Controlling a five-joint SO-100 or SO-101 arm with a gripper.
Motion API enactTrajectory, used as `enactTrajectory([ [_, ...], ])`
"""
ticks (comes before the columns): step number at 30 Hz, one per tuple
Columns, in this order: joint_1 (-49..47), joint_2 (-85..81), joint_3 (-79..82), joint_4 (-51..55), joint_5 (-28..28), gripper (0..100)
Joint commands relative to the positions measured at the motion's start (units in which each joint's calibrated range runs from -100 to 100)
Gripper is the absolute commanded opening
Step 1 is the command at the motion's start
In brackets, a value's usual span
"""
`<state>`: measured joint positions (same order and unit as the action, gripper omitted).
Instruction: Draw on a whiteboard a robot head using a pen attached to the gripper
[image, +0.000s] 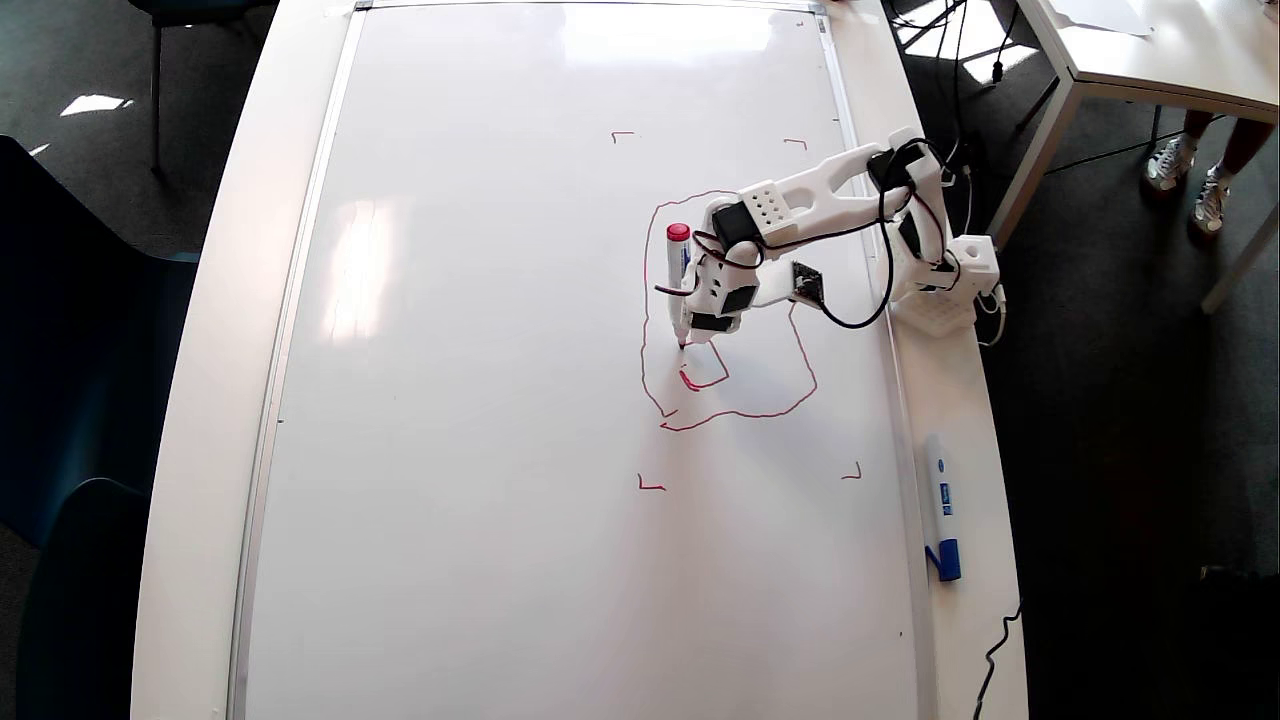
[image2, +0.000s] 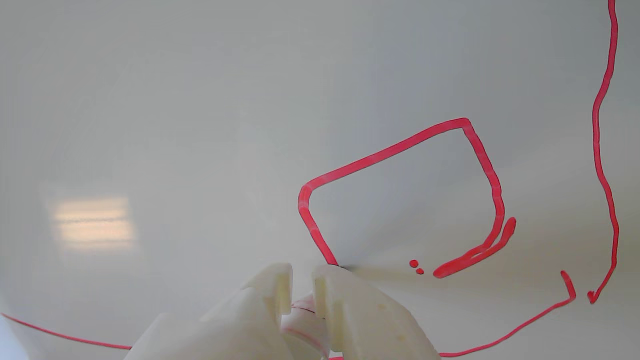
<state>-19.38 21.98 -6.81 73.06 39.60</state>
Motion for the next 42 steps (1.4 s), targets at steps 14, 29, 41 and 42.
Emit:
enactTrajectory([
  [14, -4.52, 0.45, -2.14, 0.44, -3.57, 1],
  [29, 5.72, -16.49, -5.22, 13.04, 3.77, 1],
  [41, 19.93, -16.82, 4.58, 12.78, 9.3, 1],
  [42, 20.45, -16.82, 4.85, 12.61, 9.35, 1],
])
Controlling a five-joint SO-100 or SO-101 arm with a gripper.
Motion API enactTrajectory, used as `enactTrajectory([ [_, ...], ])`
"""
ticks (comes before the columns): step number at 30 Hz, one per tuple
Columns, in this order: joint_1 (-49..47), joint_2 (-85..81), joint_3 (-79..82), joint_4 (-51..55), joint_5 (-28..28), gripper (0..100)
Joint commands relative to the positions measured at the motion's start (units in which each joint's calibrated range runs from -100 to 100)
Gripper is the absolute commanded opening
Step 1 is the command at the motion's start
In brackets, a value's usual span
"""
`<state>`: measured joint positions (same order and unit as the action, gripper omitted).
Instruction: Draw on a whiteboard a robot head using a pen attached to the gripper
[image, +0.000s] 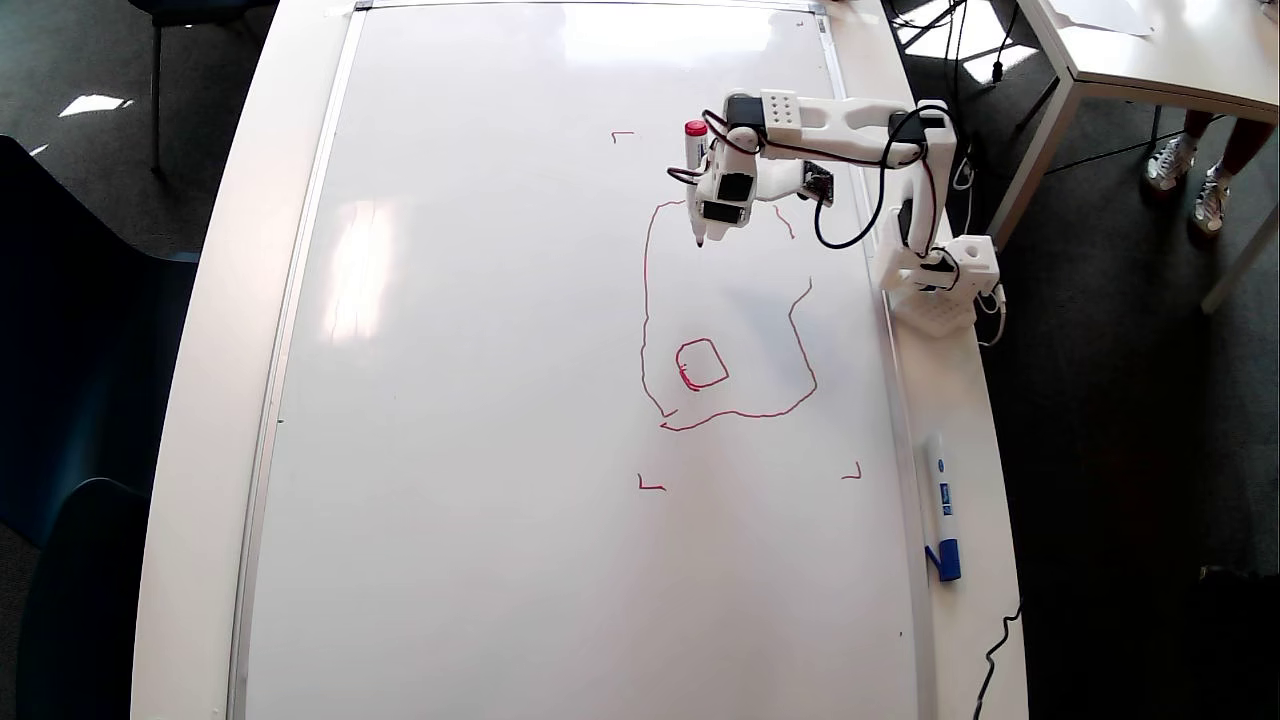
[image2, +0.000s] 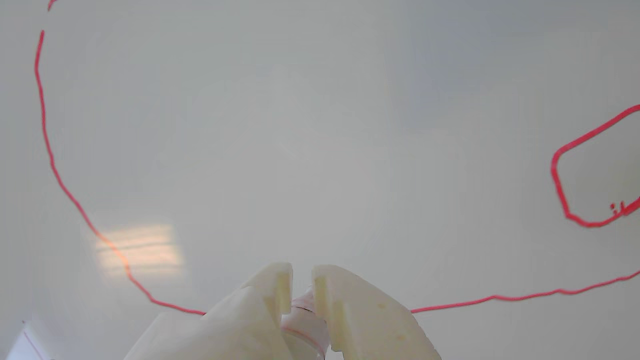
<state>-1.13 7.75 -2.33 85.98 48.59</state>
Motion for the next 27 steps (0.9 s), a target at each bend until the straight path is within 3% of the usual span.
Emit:
enactTrajectory([
  [1, 2.79, -2.51, 0.92, -0.92, 0.69, 1],
  [16, 6.55, -2.17, 13.36, -20.47, 3.8, 1],
  [27, 5.29, 0.59, 14.54, -21.77, 3.42, 1],
])
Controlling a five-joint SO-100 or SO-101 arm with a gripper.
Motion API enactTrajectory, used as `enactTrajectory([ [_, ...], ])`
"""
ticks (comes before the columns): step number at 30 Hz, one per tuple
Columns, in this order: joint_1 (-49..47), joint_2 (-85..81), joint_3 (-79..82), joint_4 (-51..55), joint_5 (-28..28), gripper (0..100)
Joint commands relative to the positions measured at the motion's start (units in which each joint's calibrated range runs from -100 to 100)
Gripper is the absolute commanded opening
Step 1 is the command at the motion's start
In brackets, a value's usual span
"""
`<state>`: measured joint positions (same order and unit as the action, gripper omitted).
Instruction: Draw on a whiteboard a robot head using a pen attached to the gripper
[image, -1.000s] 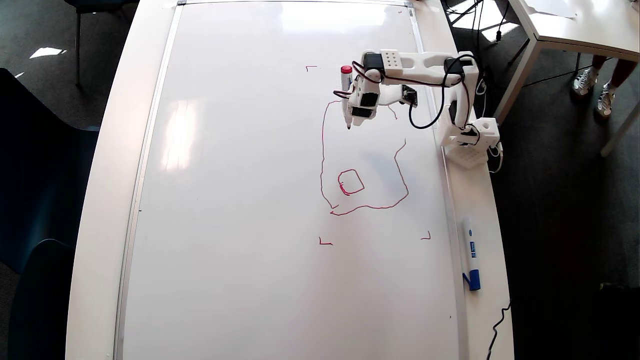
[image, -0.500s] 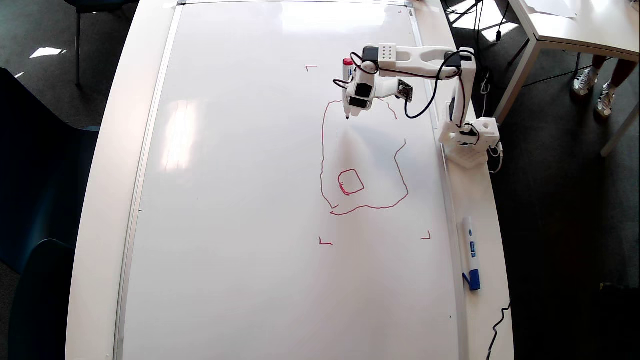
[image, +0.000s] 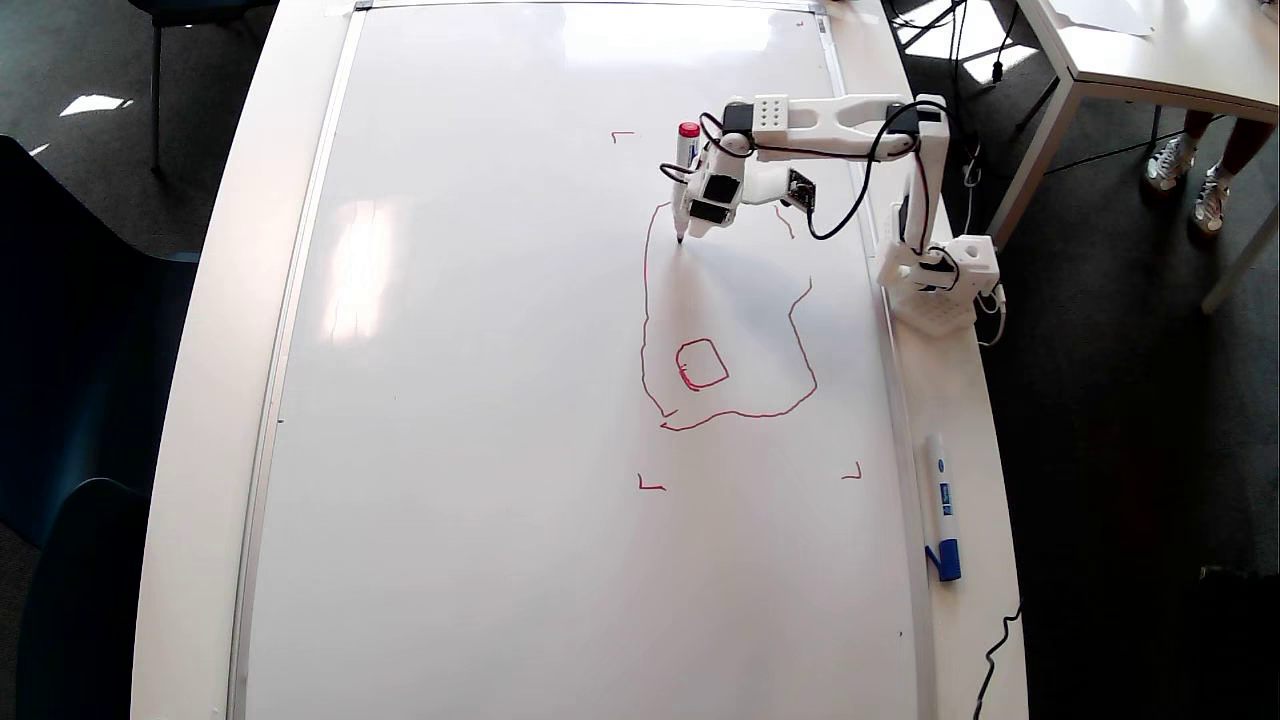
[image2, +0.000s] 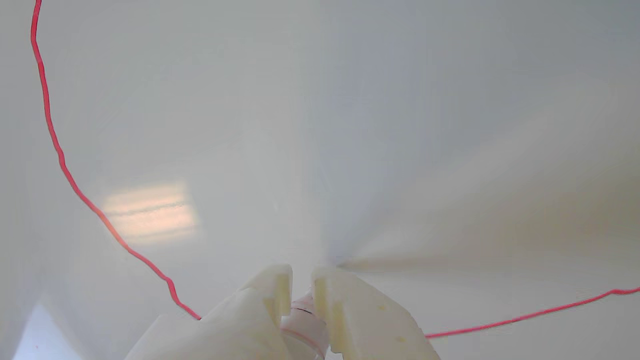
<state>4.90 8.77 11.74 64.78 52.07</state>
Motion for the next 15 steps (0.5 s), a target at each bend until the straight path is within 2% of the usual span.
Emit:
enactTrajectory([
  [1, -0.81, -0.34, 0.83, -0.58, -0.12, 1],
  [15, -9.95, -0.42, 1.83, -0.58, -4.84, 1],
])
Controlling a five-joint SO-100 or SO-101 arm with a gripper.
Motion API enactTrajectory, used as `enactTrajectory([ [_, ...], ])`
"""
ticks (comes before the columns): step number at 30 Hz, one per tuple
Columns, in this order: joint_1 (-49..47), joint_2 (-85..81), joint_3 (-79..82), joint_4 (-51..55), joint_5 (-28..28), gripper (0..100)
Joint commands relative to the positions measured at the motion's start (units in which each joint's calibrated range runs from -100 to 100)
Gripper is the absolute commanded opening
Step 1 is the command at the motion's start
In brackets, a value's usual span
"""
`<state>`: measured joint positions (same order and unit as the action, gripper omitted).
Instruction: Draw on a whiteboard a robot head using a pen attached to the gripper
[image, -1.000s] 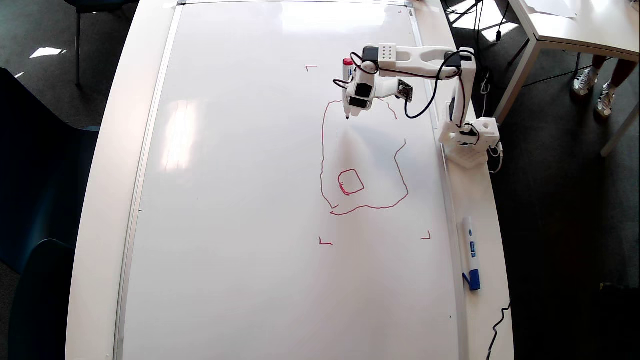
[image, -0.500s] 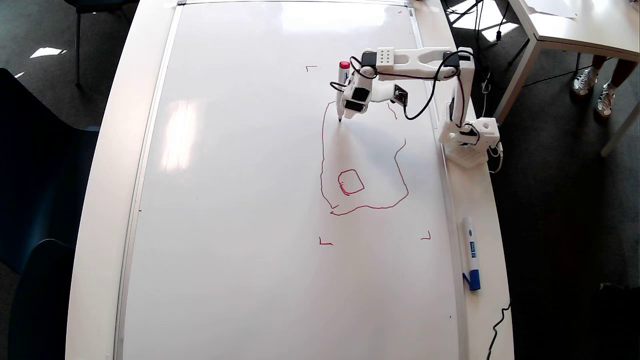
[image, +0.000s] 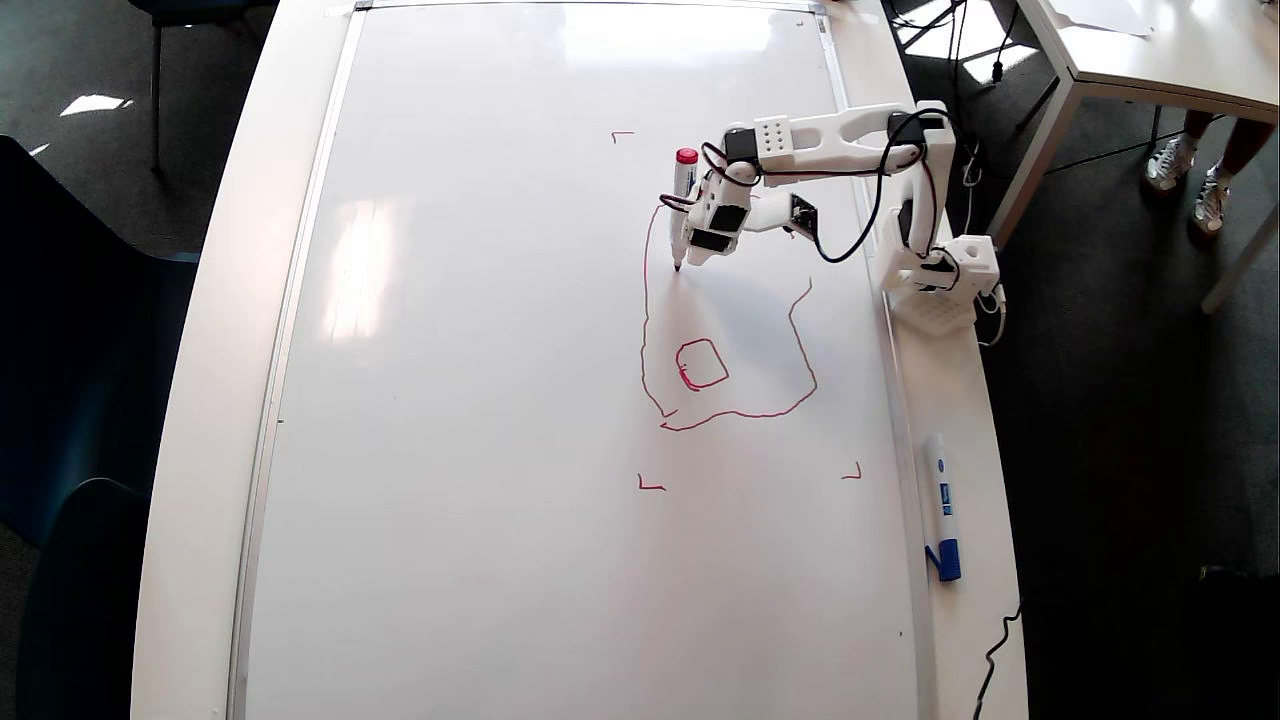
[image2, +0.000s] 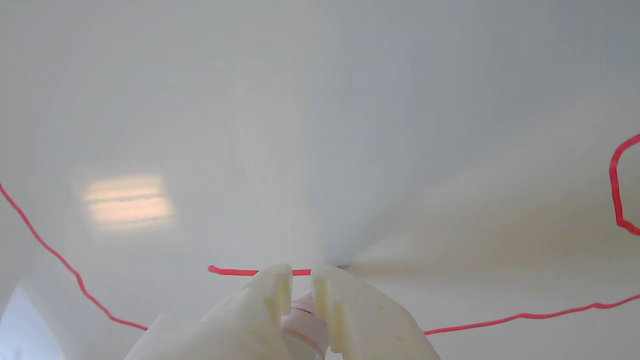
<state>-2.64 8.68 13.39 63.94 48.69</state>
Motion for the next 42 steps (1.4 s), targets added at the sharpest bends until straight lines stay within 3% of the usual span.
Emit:
enactTrajectory([
  [1, -2.77, -0.34, 0.28, 0.27, -1.45, 1],
  [27, -1.6, -13.67, 19.25, 1.14, -0.97, 1],
  [42, 10.41, -13.59, 18.44, 0.27, 6.86, 1],
])
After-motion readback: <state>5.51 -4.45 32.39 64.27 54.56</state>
